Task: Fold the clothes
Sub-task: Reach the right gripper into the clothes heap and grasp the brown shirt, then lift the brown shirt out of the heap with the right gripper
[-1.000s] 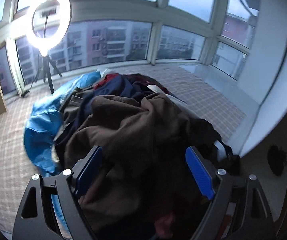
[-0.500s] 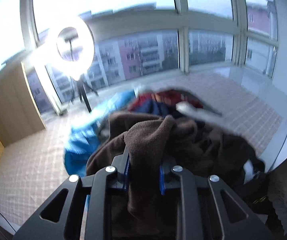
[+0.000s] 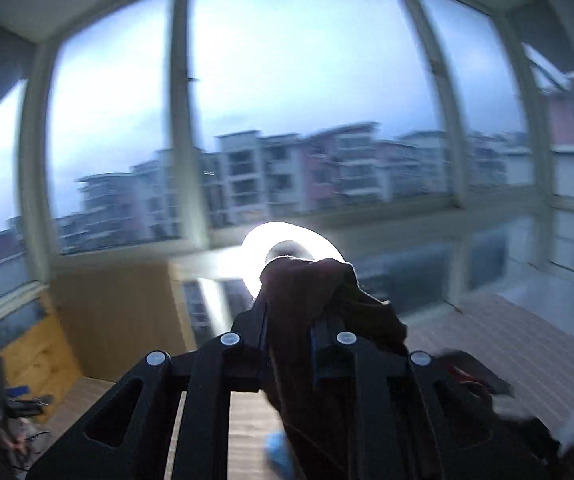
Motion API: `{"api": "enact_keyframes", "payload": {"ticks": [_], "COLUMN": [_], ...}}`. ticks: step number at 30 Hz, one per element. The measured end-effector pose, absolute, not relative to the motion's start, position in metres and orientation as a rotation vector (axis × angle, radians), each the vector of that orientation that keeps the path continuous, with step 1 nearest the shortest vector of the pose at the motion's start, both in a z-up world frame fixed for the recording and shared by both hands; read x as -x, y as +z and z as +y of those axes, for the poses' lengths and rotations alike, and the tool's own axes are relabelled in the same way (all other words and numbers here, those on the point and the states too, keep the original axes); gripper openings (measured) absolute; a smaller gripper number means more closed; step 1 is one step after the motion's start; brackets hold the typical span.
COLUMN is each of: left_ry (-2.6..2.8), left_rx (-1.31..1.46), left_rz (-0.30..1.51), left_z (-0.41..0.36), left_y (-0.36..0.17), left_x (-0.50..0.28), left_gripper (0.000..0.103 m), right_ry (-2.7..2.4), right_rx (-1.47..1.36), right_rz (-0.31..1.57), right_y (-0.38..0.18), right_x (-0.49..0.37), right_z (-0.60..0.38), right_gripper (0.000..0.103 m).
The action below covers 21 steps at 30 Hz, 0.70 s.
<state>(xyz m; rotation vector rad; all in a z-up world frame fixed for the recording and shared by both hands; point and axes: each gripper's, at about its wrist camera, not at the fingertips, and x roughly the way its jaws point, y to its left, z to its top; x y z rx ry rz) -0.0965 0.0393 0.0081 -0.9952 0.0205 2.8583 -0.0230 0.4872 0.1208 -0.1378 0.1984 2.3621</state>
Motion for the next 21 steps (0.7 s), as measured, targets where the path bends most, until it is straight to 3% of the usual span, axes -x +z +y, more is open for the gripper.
{"api": "enact_keyframes", "payload": {"ticks": [6,8,11,18,20,21], "left_ry": [2.882,2.880,2.850,2.538,2.384,2.304], "left_rx": [0.993,1.008,1.048,1.236,1.289,1.312], "left_rz": [0.025,0.025,0.014,0.082,0.098,0.103], "left_z": [0.014,0.010,0.009,0.085,0.132,0.155], "left_y": [0.007,0.004,-0.007,-0.075,-0.098,-0.109], "left_x": [0.101,0.105,0.111,0.120,0.117,0.116], "left_gripper": [0.095,0.095,0.095,0.095,0.095,0.095], "right_ry": [2.619,2.692,2.615,2.352,2.271,2.230], "right_rx": [0.252,0.417,0.579,0.892,0.974,1.014], "right_rz": [0.312,0.361,0.410,0.510,0.535,0.547], "right_y": [0.123,0.103,0.063,-0.034,-0.061,-0.075], "right_x": [0.124,0.172,0.164,0.120,0.107,0.101], "right_z": [0.473,0.486,0.501,0.537,0.547,0.552], "right_gripper": [0.014,0.015,0.021,0.023,0.032,0.041]}}
